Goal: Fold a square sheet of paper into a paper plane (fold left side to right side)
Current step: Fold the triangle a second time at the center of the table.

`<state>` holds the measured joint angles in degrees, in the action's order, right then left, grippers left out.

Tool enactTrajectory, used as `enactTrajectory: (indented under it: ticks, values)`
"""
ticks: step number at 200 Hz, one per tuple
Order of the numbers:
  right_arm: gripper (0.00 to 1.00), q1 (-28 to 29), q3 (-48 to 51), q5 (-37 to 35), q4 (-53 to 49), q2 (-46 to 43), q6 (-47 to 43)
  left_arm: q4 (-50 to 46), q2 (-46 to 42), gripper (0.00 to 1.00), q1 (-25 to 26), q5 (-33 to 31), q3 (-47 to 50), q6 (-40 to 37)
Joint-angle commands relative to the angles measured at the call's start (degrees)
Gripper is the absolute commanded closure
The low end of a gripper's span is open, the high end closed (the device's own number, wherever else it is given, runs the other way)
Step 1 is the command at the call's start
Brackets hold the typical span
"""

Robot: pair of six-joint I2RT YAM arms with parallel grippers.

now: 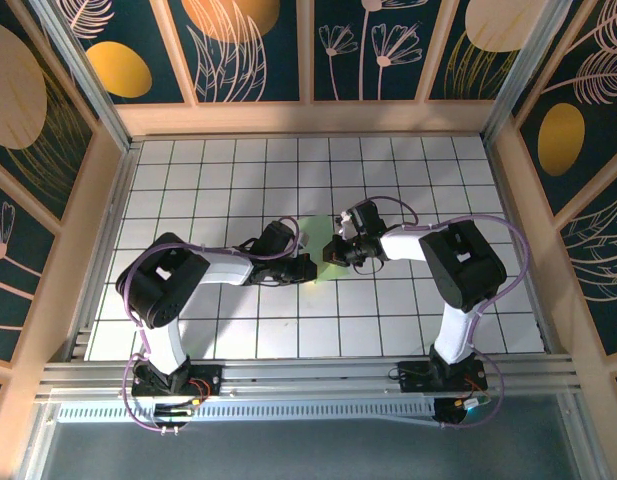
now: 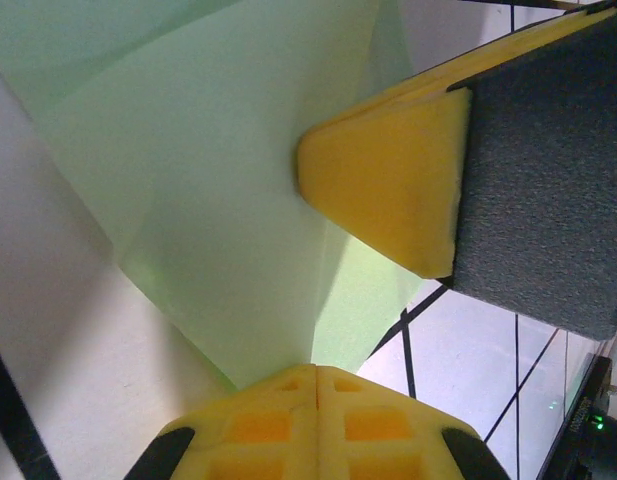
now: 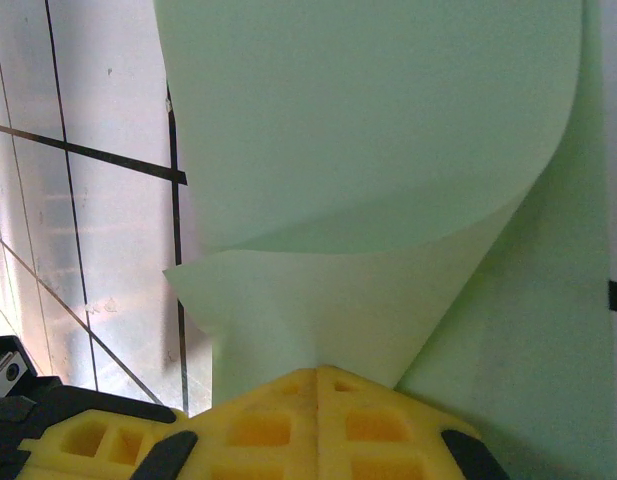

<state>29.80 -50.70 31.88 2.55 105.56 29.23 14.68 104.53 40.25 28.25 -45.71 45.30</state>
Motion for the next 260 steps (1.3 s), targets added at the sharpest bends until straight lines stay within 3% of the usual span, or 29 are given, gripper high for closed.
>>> enactTrajectory:
  ticks: [1,260]
  values:
    - [1.0,0.54,1.13,-3.04,-5.09,1.67,-1.03,-0.94,-1.91,1.0,0.42,0.24,-0.93,-0.74]
    - [1.0,0.61,1.19,-4.1,-6.21,1.93,-1.36,-2.86,-0.14,1.0,1.48,-1.63,0.09,-2.71]
